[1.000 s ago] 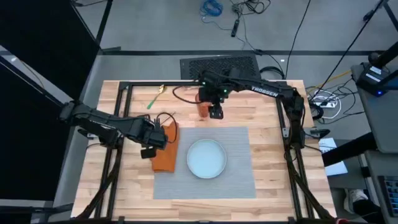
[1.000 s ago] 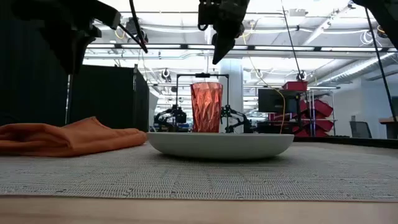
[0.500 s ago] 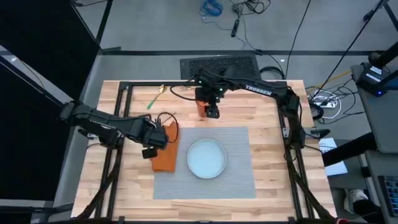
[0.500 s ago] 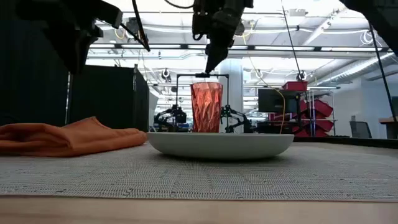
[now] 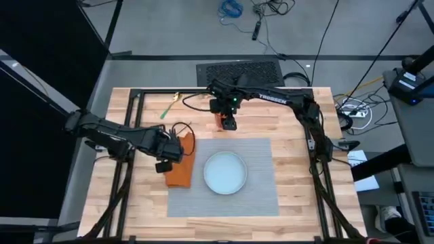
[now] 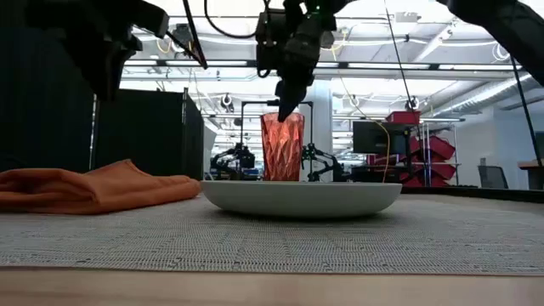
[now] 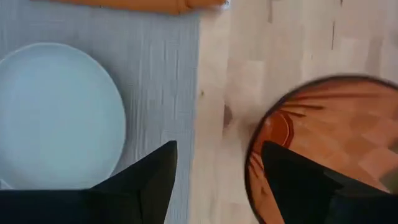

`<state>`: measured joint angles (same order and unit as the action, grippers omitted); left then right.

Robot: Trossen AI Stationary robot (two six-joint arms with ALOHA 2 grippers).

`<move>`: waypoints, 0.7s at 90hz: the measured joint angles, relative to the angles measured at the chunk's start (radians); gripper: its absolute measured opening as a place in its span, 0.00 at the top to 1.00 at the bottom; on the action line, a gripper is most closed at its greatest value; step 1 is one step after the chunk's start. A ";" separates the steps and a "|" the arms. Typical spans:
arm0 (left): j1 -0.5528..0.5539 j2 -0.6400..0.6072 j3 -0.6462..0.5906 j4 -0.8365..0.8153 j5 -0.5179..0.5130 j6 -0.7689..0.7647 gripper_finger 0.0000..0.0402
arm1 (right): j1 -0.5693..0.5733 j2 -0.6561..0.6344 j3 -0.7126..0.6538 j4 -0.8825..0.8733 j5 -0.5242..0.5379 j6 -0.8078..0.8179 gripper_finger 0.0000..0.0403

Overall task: Set table place
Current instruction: Put the orange cup on the top right of the table

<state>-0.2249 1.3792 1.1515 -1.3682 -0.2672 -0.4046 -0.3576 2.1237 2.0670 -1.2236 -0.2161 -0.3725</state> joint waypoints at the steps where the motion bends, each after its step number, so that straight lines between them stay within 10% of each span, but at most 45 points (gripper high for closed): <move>1: 0.000 0.000 0.000 0.000 0.000 0.000 0.74 | -0.001 0.001 0.000 0.002 0.000 0.000 0.45; 39: 0.000 0.000 0.000 0.002 0.000 0.001 0.74 | -0.029 0.059 0.000 0.035 0.028 0.017 0.55; 63: 0.000 0.000 0.000 0.002 0.000 0.001 0.74 | -0.036 0.085 0.000 0.033 0.090 0.036 0.89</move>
<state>-0.2249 1.3792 1.1515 -1.3659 -0.2672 -0.4034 -0.3938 2.2083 2.0670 -1.1909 -0.1260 -0.3361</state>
